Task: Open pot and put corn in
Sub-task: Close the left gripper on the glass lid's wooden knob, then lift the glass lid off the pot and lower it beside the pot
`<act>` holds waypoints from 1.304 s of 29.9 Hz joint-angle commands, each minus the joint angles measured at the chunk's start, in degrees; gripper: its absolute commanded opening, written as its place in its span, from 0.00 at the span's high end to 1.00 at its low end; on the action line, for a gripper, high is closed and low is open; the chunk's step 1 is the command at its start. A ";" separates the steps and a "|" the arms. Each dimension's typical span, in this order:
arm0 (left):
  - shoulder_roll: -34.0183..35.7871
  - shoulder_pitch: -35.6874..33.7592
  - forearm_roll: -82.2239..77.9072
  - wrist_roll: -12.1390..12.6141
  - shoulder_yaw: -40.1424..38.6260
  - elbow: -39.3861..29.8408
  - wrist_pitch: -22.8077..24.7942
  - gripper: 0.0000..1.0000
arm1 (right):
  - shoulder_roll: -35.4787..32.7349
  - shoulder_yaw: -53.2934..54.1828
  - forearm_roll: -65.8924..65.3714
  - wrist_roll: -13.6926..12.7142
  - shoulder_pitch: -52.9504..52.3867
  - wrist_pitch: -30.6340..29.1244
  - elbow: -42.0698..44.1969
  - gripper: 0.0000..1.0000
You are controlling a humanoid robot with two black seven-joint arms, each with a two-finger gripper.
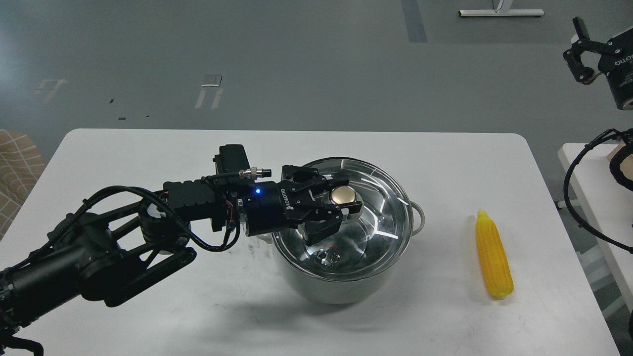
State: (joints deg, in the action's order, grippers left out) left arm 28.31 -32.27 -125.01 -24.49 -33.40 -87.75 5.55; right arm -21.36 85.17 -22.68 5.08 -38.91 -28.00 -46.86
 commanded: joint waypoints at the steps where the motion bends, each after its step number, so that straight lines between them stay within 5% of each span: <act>1: 1.13 -0.60 0.01 0.05 -1.22 -2.94 -0.01 0.69 | 0.09 0.00 0.00 -0.07 0.06 0.00 0.02 0.00; 11: 15.29 2.65 4.51 -0.21 -15.20 -6.90 -0.89 0.69 | -0.18 0.00 0.00 -0.07 0.85 0.00 0.02 0.00; 19: 30.13 21.52 14.88 -0.12 -21.18 -2.71 -14.40 0.69 | 0.00 -0.09 0.00 -0.07 1.64 0.00 -0.16 0.00; 26: 29.97 29.18 14.88 -0.56 -20.12 9.95 -22.94 0.69 | 0.09 -0.44 0.00 -0.07 1.64 0.00 -0.16 0.00; 39: 22.94 32.09 17.61 -1.88 -18.37 20.77 -23.56 0.69 | 0.09 -0.62 0.00 -0.07 1.64 0.00 -0.16 0.00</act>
State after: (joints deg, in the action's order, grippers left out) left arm 53.27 -0.24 -107.48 -25.90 -51.95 -70.00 -18.06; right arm -21.38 84.57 -22.68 5.01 -37.26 -28.00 -47.03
